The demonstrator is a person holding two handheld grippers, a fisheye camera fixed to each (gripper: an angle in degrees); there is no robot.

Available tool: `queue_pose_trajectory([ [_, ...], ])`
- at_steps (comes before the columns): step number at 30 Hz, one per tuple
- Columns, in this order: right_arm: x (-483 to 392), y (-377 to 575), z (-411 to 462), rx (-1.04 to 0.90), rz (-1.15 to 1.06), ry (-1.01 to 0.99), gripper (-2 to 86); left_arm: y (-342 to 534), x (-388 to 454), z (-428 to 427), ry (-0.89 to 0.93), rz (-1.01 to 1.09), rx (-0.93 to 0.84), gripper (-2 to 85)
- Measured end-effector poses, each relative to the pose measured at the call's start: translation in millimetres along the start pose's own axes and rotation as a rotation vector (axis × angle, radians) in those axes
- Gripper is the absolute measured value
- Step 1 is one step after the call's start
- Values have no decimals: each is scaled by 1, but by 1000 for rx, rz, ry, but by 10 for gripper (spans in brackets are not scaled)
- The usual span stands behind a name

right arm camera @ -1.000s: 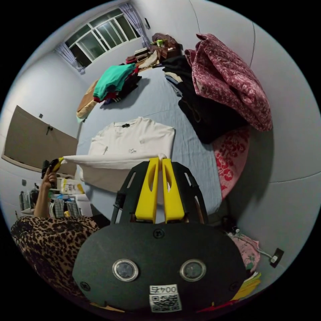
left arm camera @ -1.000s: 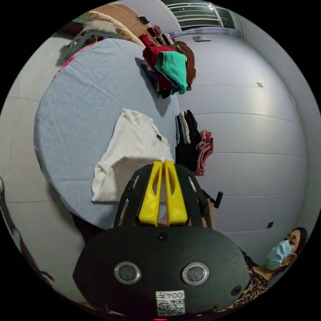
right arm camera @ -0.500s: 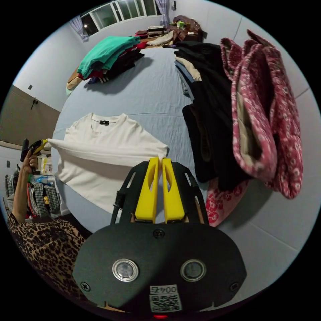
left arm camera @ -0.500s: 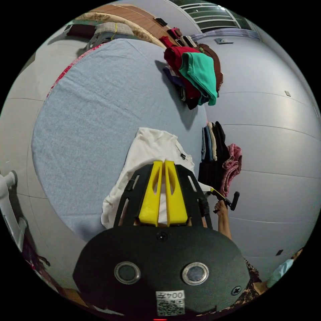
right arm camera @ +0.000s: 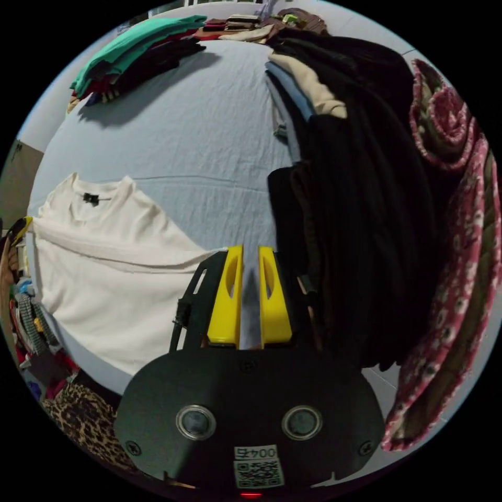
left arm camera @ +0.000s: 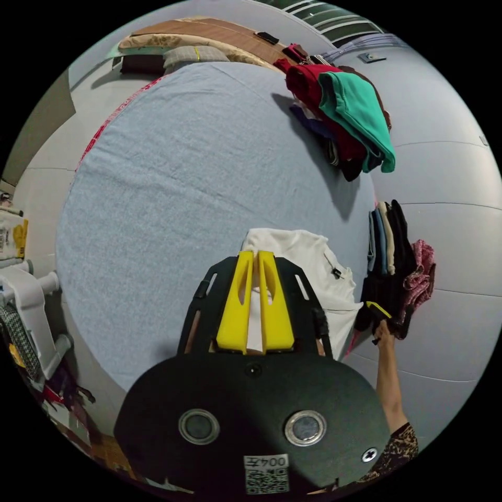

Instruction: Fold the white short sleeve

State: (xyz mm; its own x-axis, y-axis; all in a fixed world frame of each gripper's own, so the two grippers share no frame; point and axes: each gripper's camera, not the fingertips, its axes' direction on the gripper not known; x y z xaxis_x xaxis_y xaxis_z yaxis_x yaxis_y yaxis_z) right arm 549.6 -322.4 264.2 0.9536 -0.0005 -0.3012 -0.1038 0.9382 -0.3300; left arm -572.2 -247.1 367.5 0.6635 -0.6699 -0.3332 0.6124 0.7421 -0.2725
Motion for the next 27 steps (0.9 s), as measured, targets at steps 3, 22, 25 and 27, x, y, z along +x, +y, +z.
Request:
queue_pose_trajectory([
  [3,-8,-6,-19,67,10,-49,78,0,6,-4,-3,10,51,13],
  [22,-164,86,44,-97,-102,-278,104,197,-29,-34,-47,714,-30,45],
  [25,-173,76,48,-111,-109,-230,98,220,-35,-31,-41,784,-8,67],
  [27,-178,71,49,-116,-112,-214,91,227,-35,-28,-39,829,-6,77],
])
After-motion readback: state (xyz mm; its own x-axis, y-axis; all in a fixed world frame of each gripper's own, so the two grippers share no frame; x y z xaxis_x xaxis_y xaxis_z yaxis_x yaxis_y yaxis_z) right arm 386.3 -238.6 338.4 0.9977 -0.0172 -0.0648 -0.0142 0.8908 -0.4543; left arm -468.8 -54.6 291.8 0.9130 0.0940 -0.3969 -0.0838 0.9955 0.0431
